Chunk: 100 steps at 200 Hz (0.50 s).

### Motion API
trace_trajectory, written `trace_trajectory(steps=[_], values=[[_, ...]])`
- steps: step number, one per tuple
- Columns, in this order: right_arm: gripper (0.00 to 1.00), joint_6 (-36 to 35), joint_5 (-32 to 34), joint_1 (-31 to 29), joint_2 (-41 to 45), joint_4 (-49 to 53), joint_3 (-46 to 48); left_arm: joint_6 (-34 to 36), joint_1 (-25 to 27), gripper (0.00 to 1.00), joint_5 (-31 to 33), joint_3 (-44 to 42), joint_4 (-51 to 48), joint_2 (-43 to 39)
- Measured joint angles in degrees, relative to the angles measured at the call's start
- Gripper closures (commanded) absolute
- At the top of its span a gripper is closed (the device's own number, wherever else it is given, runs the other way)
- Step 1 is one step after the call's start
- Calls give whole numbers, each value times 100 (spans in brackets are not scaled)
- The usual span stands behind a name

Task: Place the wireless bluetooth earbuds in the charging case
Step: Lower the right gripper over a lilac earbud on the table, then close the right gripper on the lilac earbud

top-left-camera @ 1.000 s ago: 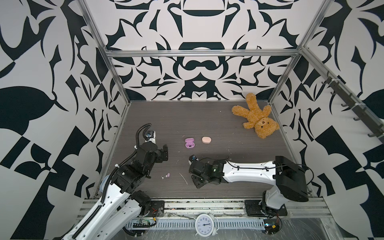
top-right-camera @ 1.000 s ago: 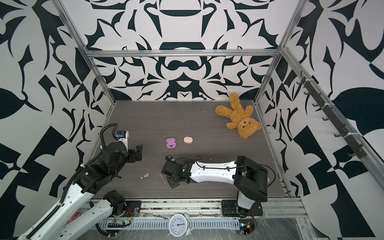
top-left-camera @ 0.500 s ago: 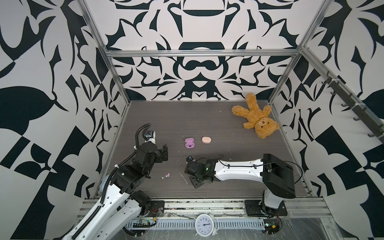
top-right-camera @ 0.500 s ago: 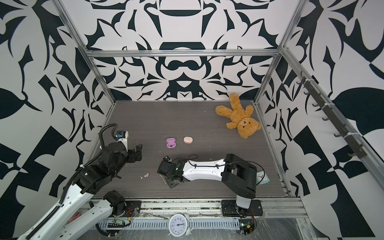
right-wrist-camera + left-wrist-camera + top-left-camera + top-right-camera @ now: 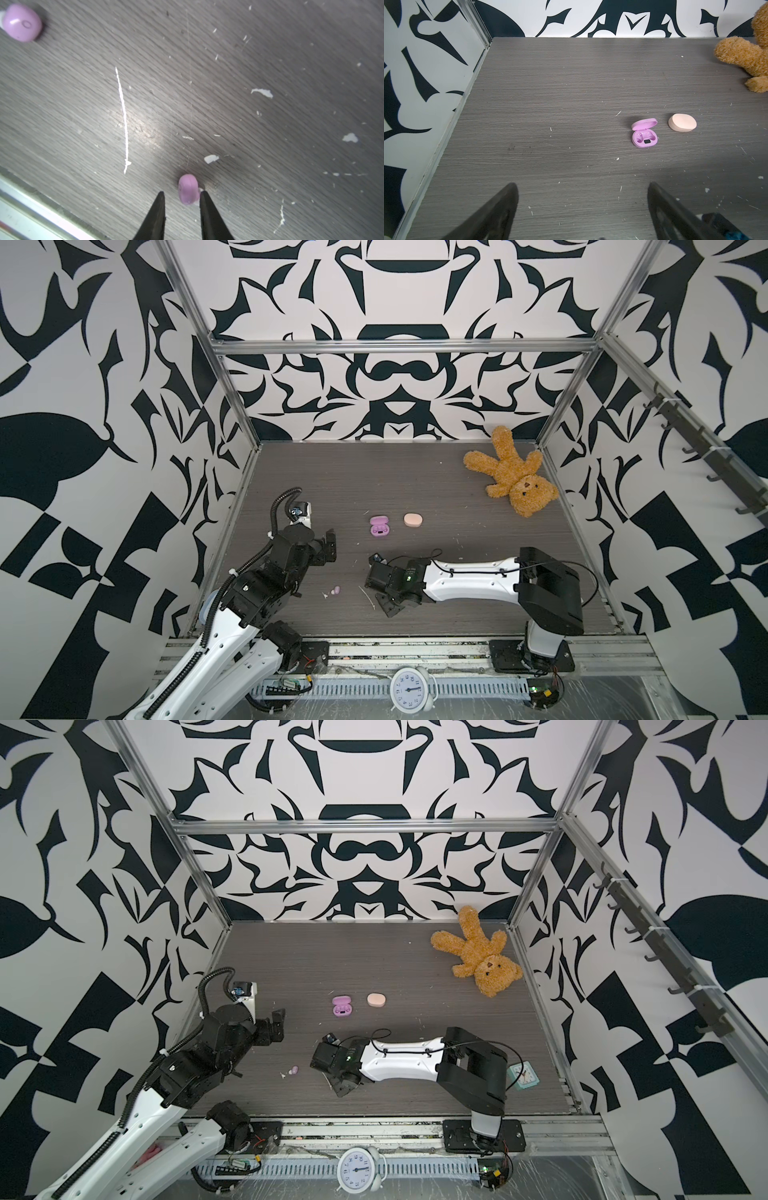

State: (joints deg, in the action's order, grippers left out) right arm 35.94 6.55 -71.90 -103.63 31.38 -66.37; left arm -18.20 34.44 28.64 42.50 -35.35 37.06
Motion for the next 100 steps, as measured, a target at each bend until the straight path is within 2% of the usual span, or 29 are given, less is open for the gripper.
trace_trajectory(steps=[100], values=[[75, -63, 197, -61, -299, 247, -234, 2, 0, 1, -4, 0, 0, 2]])
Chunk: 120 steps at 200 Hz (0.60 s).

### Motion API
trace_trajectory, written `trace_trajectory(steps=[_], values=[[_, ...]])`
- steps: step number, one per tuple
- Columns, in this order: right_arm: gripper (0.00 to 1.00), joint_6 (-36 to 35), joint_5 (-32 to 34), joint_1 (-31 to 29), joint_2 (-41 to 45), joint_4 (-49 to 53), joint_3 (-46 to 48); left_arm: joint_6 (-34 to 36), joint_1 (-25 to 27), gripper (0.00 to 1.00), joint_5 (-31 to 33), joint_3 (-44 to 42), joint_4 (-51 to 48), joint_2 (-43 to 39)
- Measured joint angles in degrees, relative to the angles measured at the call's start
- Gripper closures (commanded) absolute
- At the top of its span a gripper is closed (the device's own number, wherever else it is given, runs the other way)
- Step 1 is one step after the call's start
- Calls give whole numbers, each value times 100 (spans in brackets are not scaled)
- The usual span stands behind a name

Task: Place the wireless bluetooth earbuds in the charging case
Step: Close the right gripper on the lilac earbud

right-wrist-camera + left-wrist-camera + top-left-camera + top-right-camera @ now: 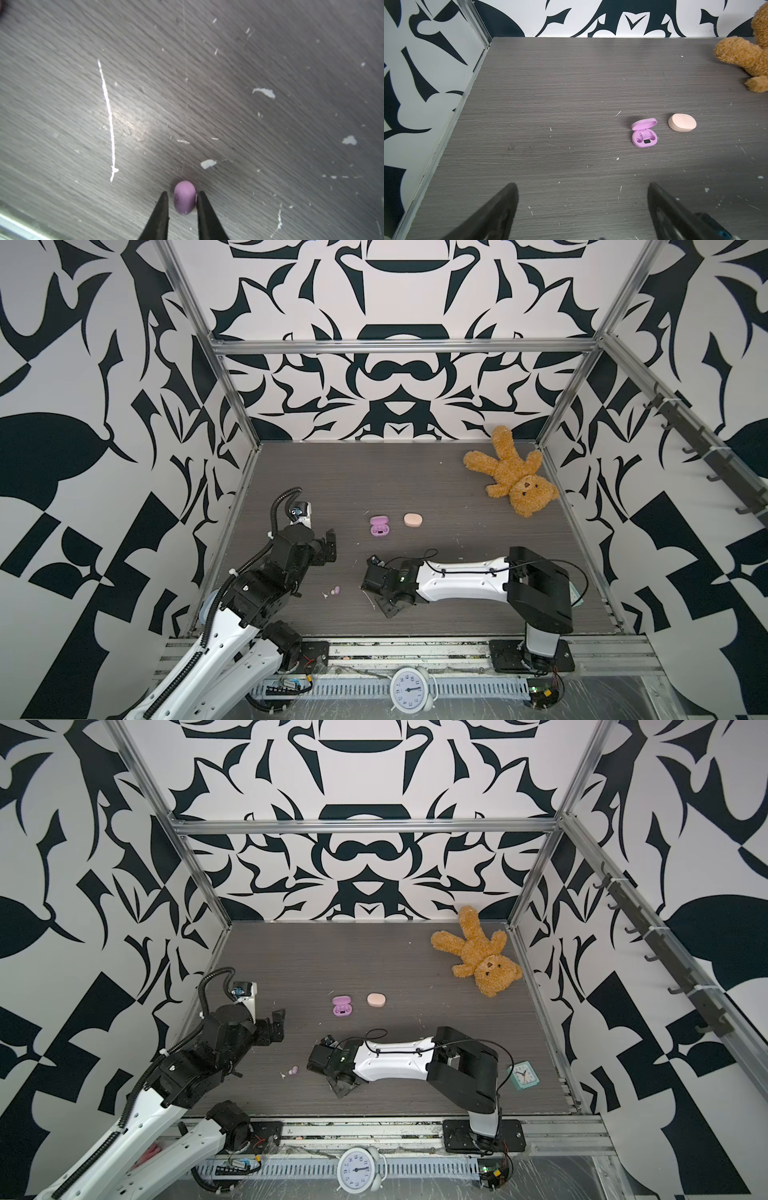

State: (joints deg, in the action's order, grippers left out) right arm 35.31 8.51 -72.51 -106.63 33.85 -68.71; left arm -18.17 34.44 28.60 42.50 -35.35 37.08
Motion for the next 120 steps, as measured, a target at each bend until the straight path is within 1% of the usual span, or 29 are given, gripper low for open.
trace_trajectory(steps=[41, 100, 120], values=[[76, -44, 72, -11, -140, 175, -151, 0, 0, 1, -22, 0, 0, 0], [73, -107, 199, -15, -282, 271, -260, 0, 0, 1, -59, 0, 0, 15], [76, -109, 258, -33, -299, 299, -286, 0, 0, 1, -61, 0, 0, 17]])
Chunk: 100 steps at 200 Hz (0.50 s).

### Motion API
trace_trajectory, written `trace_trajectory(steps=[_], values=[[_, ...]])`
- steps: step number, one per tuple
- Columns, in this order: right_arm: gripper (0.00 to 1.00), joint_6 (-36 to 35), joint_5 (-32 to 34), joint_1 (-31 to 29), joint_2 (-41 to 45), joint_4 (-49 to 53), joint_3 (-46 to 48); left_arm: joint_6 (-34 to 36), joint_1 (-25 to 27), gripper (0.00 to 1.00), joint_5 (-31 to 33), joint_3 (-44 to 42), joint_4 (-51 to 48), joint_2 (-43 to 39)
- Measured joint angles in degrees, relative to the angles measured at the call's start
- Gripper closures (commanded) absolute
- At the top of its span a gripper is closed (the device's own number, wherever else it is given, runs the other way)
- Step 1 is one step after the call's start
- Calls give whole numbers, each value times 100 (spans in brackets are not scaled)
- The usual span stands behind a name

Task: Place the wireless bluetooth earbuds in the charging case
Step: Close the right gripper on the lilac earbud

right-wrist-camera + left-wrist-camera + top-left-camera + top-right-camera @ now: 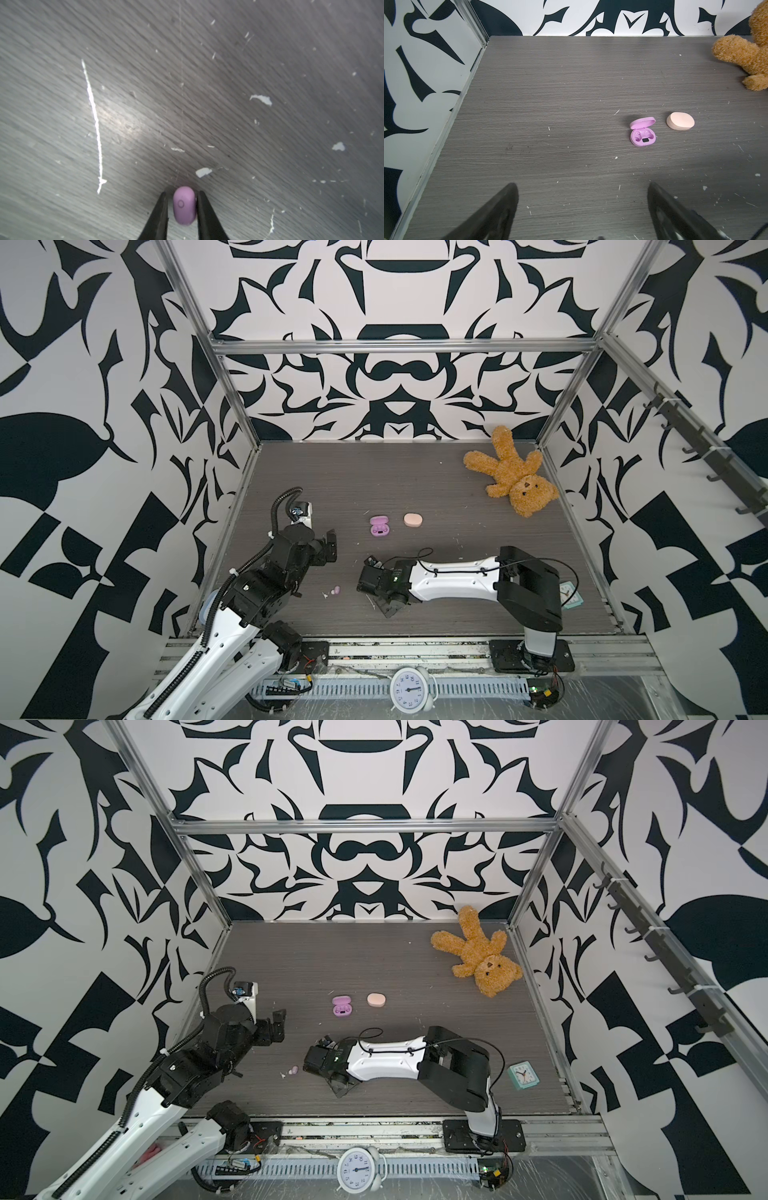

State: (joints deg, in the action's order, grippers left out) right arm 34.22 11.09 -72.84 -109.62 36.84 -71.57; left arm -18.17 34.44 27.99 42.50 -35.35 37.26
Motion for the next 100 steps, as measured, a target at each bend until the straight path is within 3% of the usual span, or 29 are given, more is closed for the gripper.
trace_trajectory(steps=[100], values=[[85, -120, 140, -7, -31, 186, -76, 2, -4, 1, -2, 0, 0, -2]])
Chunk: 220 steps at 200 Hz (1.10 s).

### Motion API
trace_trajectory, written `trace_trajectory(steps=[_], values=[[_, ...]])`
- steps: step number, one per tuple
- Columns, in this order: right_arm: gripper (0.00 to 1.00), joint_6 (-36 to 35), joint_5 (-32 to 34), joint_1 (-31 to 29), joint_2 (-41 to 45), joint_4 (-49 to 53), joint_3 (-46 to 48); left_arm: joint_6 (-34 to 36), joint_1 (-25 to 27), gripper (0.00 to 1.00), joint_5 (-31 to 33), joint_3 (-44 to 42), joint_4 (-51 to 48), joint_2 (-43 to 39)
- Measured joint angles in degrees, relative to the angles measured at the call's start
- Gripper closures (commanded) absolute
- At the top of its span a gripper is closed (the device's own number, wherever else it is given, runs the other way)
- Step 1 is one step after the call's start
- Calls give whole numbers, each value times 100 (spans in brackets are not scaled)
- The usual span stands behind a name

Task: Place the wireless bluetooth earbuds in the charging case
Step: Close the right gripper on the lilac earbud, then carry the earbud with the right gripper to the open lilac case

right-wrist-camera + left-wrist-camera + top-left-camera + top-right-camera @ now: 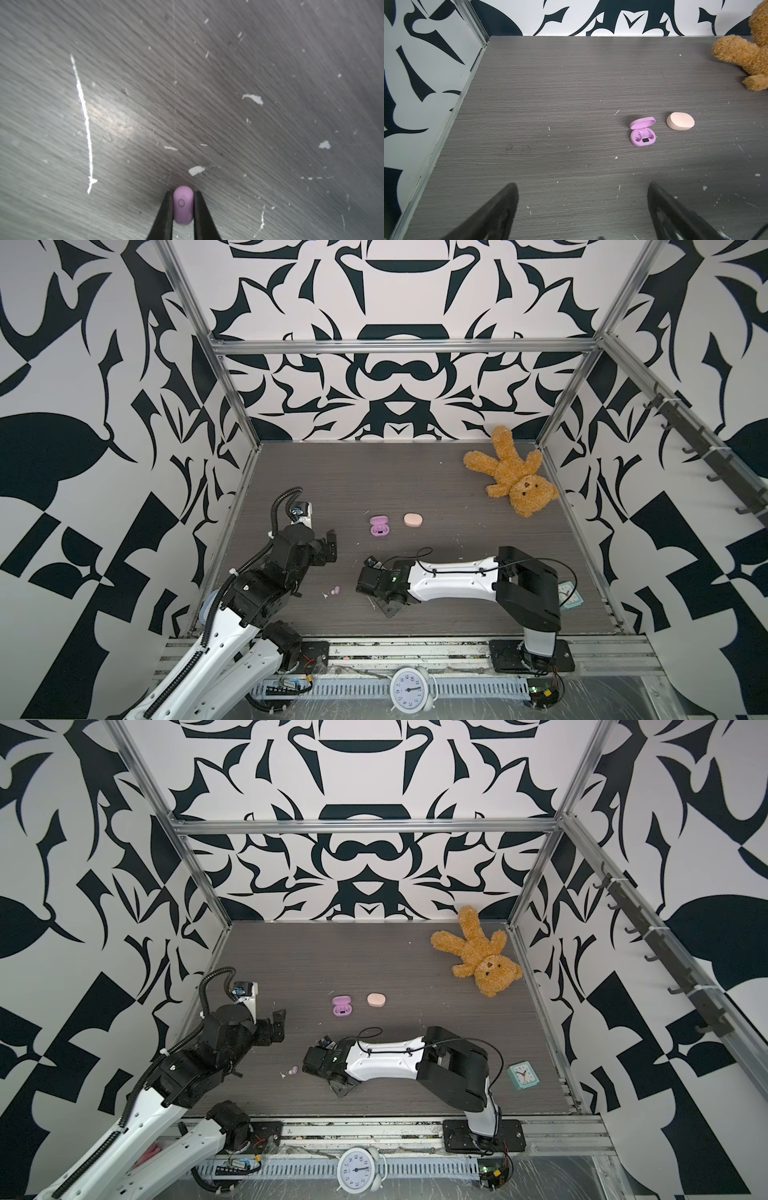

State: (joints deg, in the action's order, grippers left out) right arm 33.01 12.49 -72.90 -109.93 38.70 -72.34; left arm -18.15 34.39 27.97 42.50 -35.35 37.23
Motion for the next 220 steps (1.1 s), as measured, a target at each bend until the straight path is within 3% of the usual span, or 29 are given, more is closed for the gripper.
trace_trajectory(steps=[54, 119, 158, 220], values=[[86, -435, -17, 260, 396, -55, -105, 4, 0, 1, -83, 0, 0, 0], [86, -1231, -782, 1558, 686, -885, -424, 20, 0, 1, -181, 0, 0, 7], [87, -1681, -1193, 2175, 398, -1252, -826, 22, 0, 1, -229, -2, 0, 7], [88, -2341, -1436, 2378, -426, -1416, -1340, 55, 0, 1, -236, -2, 0, 7]])
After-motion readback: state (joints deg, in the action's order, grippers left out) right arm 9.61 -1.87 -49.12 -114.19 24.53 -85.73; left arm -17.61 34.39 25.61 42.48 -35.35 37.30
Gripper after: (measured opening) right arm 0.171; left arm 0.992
